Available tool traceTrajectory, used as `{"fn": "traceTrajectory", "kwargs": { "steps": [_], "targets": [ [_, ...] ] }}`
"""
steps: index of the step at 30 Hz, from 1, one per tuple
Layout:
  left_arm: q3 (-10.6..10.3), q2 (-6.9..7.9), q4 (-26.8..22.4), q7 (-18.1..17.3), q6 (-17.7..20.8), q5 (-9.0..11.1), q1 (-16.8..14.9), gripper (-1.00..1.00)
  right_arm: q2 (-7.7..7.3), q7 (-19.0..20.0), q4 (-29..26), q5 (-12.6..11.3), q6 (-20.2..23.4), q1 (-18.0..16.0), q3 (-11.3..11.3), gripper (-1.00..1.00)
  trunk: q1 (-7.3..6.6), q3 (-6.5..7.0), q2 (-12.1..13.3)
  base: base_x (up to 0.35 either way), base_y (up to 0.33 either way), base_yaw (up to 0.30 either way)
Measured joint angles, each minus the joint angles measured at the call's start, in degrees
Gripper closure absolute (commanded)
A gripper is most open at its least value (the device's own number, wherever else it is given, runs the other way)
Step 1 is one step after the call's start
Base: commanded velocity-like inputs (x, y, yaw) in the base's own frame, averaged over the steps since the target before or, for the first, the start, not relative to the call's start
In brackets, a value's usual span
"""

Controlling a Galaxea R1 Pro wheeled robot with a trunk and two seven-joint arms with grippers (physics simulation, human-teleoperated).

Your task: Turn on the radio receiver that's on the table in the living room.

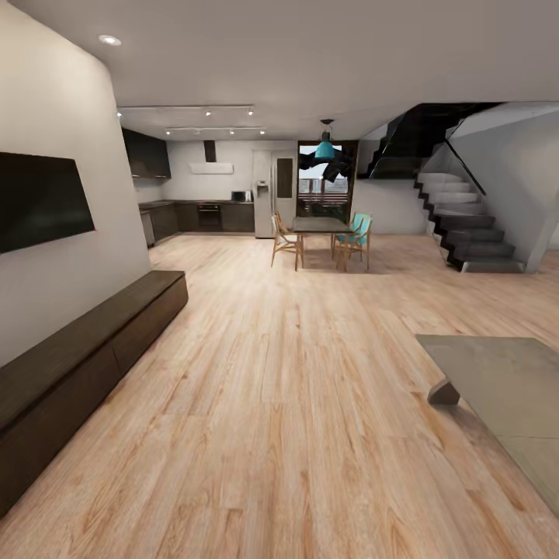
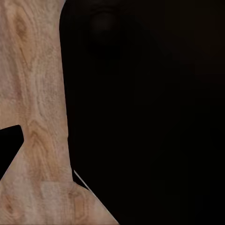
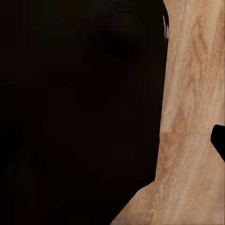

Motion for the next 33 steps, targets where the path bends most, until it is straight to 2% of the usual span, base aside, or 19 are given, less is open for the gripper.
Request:
{"fn": "traceTrajectory", "kwargs": {
  "steps": [1,13,15,17,26,31,32,33],
  "targets": [
    [0.0,0.0,0.0,0.0,0.0,0.0,-0.01,-1.0,0.0,0.0,0.0,0.0,0.0,-0.01,0.0,-1.0,0.01,0.0,0.01,0.0,0.0,0.0],
    [-0.08,-3.86,-0.26,-0.09,-0.35,-0.18,3.83,-1.0,3.84,-0.09,-0.1,0.0,0.14,-3.44,0.09,-1.0,0.01,0.0,0.01,0.0,0.0,0.0],
    [-0.09,-4.5,-0.26,-0.09,-0.35,-0.18,3.85,-1.0,3.86,-0.09,-0.09,0.04,0.11,-3.49,0.09,-1.0,0.01,0.01,0.01,0.0,0.0,0.0],
    [-0.07,-5.04,-0.26,-0.09,-0.35,-0.18,3.85,-1.0,3.86,-0.09,-0.09,0.07,0.1,-3.51,0.09,-1.0,0.01,0.0,0.01,0.0,0.0,0.0],
    [-0.08,-5.75,-1.7,-0.11,-1.66,-0.09,3.85,-1.0,3.5,-0.09,-1.25,0.41,-1.95,-3.52,0.5,-1.0,0.01,0.01,0.01,0.0,0.0,0.0],
    [-0.15,-5.79,-3.31,-0.12,-3.26,-0.28,3.86,-1.0,2.14,-0.09,-2.87,0.75,-2.99,-3.58,0.46,-1.0,0.01,0.01,0.01,0.0,0.0,0.0],
    [-0.18,-5.74,-7.42,-0.11,-3.44,-0.41,3.89,-1.0,0.82,-0.1,-8.58,0.8,-3.03,-3.69,0.4,-1.0,0.01,0.01,0.01,0.0,0.0,0.0],
    [-0.16,-5.69,-16.03,-0.1,-3.37,-0.47,3.67,-1.0,0.21,-0.09,-11.3,0.8,-3.05,-3.73,0.42,-1.0,0.01,0.02,0.01,0.0,0.0,0.0]
  ]
}}
